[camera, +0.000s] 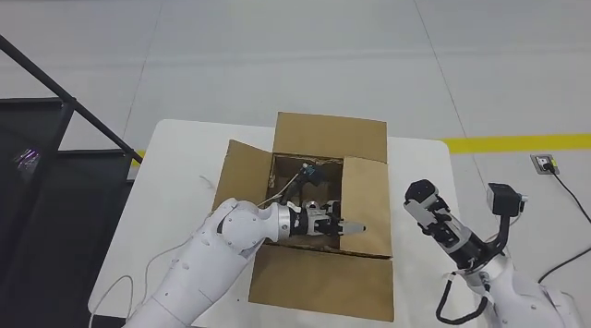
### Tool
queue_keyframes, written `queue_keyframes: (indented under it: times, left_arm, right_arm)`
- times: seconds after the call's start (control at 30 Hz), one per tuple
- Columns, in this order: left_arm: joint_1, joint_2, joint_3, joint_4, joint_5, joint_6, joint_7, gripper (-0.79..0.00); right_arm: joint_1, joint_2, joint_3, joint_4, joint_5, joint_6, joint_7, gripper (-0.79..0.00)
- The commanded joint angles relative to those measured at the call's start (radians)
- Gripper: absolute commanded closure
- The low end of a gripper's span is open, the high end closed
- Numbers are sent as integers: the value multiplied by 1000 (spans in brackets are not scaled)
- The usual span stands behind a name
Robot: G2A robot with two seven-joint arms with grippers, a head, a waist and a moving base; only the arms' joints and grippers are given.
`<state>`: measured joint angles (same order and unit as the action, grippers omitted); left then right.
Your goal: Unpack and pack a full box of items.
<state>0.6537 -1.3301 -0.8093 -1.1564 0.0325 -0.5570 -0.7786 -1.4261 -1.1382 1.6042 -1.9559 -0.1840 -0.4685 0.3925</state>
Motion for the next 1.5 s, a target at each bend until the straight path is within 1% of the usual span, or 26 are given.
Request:
queue_keyframes:
  times: [0.0, 0.17, 0.2, 0.3, 0.43, 0.53, 0.6, 0.63, 0.77, 0.8, 0.87, 0.9, 0.93, 1.0, 1.1, 1.27, 1.3, 1.33, 1.4, 1.43, 1.47]
  left_arm:
    - [7, 1, -10, -12, -11, -16, 12, -785]
    - [14, -3, -19, -40, -8, -42, 64, -785]
    - [14, -5, -20, -47, 1, -56, 87, -785]
    - [10, -12, -11, -65, 47, -55, 139, -785]
    - [-16, -30, 18, -76, 68, -58, 187, -785]
    - [-48, -52, 57, -59, 79, -55, 211, -785]
    - [-78, -72, 90, -31, 98, -49, 241, -785]
    - [-86, -78, 100, -21, 100, -47, 247, -785]
    - [-139, -118, 161, 41, 102, -35, 263, -785]
    - [-158, -133, 180, 65, 101, -28, 266, -785]
    - [-179, -151, 204, 95, 98, -21, 268, -785]
    - [-196, -166, 222, 119, 96, -13, 272, -785]
    - [-203, -174, 230, 131, 94, -10, 274, -785]
    - [-227, -202, 262, 171, 88, -4, 275, -785]
    - [-251, -234, 290, 223, 82, 1, 281, -785]
    - [-289, -295, 335, 322, 62, 13, 282, -785]
    - [-297, -311, 346, 349, 57, 15, 278, -785]
    - [-301, -319, 351, 362, 55, 15, 276, -785]
    - [-312, -343, 362, 408, 46, 11, 271, -785]
    - [-314, -350, 364, 420, 42, 7, 269, -785]
    - [-320, -361, 367, 444, 36, -2, 265, -785]
  right_arm:
    - [2, 0, 0, 0, 3, -1, 0, -785]
    - [-1, 1, 9, -5, 8, -10, -15, -785]
    - [-6, 1, 14, -11, 8, -16, -27, -785]
    - [-25, 0, 27, -24, 10, -21, -59, -785]
    - [-59, 0, 57, -39, 5, -23, -94, -785]
    - [-84, 0, 81, -48, -5, -14, -115, -785]
    - [-106, 0, 101, -53, -13, -10, -132, -785]
    - [-113, 0, 106, -53, -13, -11, -136, -785]
    - [-154, 0, 148, -44, 13, -32, -162, -785]
    - [-166, 0, 163, -37, 25, -43, -166, -785]
    - [-179, 0, 181, -27, 42, -57, -169, -785]
    - [-187, 0, 192, -18, 54, -69, -169, -785]
    - [-190, 1, 197, -13, 60, -74, -168, -785]
    - [-197, 1, 213, 6, 80, -88, -169, -785]
    - [-200, 1, 230, 30, 105, -105, -166, -785]
    - [-200, 2, 258, 74, 146, -125, -162, -785]
    - [-199, 3, 264, 86, 161, -128, -162, -785]
    - [-198, 3, 266, 91, 168, -130, -159, -785]
    - [-193, 3, 277, 116, 193, -124, -162, -785]
    - [-191, 3, 276, 121, 204, -126, -158, -785]
    - [-187, 3, 274, 133, 237, -133, -151, -785]
